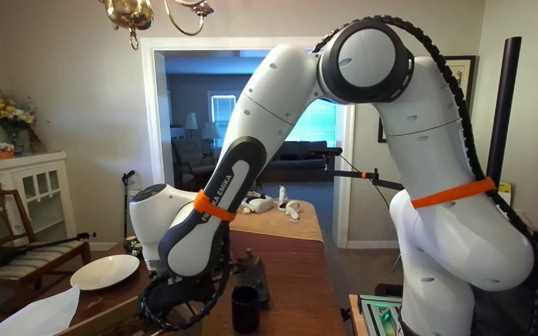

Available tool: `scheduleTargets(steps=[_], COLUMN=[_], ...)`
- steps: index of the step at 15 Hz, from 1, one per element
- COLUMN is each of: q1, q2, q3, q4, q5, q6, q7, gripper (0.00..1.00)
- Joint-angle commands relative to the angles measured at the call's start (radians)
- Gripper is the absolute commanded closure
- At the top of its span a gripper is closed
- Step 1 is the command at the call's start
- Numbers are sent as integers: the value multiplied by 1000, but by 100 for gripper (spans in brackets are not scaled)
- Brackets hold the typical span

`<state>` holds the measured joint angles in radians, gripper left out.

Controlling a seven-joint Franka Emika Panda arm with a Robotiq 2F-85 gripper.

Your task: Turn the basket around

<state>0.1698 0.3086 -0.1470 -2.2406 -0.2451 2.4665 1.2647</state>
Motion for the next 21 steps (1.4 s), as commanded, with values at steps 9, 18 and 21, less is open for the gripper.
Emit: scheduleTargets(steps=[9,18,21], q1=[26,35,31], q2=[71,110,121], q3=[15,0,-7], q4=[35,83,103], q5=[-36,-65,-81], q6=[22,14,2], q7=[303,372,360], gripper=[34,89,93])
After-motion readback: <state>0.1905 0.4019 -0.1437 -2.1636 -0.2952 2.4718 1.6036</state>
